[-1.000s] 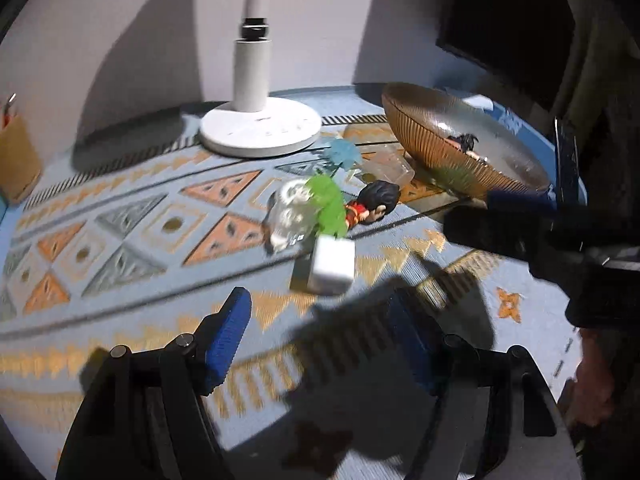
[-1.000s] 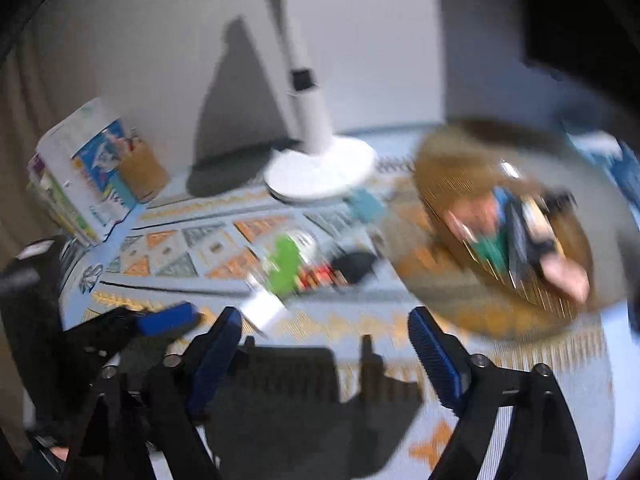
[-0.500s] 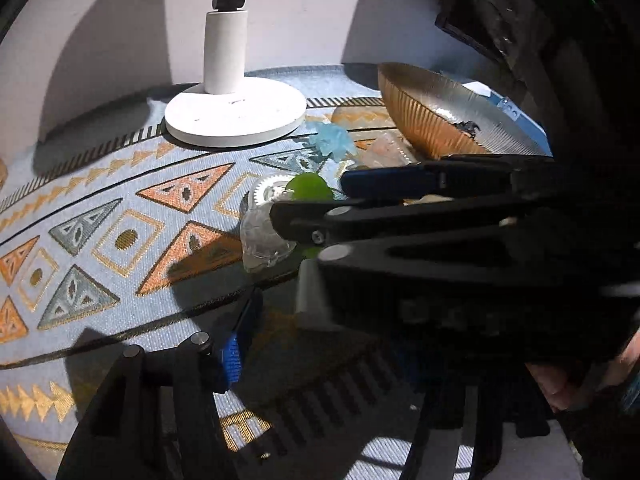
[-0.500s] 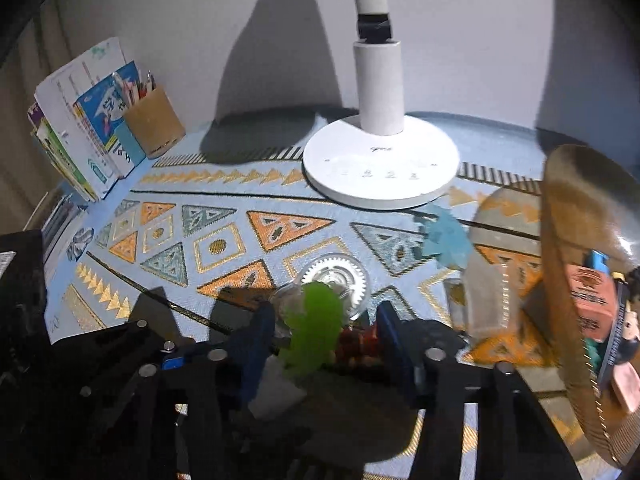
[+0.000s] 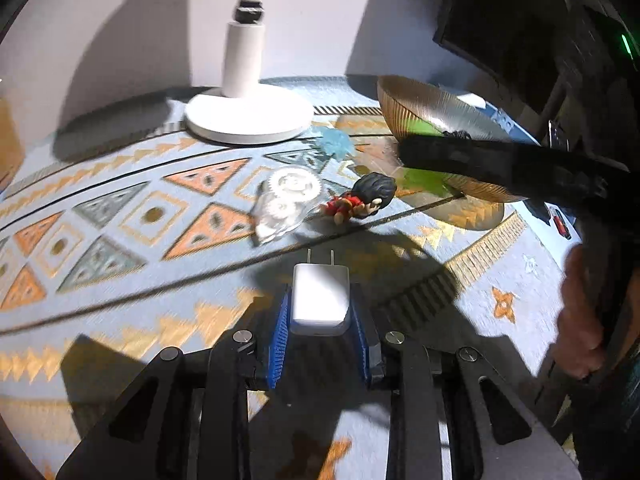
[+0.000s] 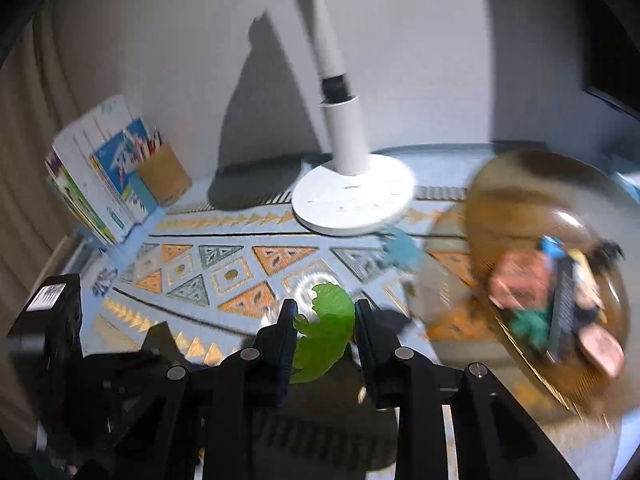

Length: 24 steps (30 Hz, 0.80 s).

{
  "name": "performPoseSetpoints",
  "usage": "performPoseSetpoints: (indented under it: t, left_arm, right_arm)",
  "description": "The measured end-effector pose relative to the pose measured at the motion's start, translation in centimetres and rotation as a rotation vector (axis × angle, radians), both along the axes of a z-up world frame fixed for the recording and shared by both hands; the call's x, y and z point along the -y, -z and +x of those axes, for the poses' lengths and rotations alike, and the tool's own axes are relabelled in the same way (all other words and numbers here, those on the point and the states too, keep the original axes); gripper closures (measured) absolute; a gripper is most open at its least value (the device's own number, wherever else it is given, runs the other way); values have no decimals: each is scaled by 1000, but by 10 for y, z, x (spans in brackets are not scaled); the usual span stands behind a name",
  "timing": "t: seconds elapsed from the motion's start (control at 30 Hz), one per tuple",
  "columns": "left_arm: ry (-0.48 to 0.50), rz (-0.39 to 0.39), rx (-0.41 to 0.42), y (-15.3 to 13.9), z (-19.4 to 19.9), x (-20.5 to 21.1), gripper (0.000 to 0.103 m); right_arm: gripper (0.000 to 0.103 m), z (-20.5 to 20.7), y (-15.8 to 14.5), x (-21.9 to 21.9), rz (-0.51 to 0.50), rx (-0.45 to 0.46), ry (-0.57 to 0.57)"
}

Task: Organize rigid objects
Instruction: 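Carry white cube and green toy over the amber bowl and open both tools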

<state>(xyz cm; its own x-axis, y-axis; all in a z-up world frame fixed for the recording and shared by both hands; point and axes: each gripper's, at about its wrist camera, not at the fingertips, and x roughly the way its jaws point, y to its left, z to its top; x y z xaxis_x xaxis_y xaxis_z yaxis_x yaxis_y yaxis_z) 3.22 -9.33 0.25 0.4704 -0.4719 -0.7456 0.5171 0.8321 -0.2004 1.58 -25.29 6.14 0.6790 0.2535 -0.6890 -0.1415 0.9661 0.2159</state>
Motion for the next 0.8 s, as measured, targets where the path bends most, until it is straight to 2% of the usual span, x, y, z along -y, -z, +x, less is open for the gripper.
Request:
performPoseSetpoints:
  t: [0.1,0.27,0.37,0.47,0.57,0.63,0.8]
  left_arm:
    - [-36,-5,11,-1,-13,-12,78]
    - [-42,-31,-37,11,-21,-11,78]
    - [-51,1,33,6,-29,-8,78]
    - [-56,18,35,8,-29,-7,78]
    - [-54,10,38,7,-29,-9,78]
    - [-50,12,34,7,-28,-8,78]
    - [-44,23,40,8,-28,-7,78]
  right_arm:
    - [75,-35,12,19,40,-31,34]
    - [75,-55,50,26,106,-140,21]
    - [75,-59,59,23,109,-165,21]
    - [74,-64,59,21,98,-168,26]
    - [60,-76,57,18,104,-163,5]
    - [44,-84,56,17,83,-157,7]
    - [43,-89,57,8,4,-149,27]
